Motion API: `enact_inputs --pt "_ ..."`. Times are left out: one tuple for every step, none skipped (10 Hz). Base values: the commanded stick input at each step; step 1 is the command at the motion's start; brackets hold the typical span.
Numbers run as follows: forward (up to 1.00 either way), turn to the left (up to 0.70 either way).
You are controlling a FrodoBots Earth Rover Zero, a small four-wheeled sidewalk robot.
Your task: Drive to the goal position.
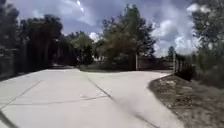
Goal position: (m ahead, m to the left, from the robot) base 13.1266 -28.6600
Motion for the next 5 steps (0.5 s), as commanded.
enact_inputs --pt "0.85 0.00" --pt "0.85 0.00" --pt "0.85 0.00" --pt "0.85 0.00" --pt "0.85 0.00"
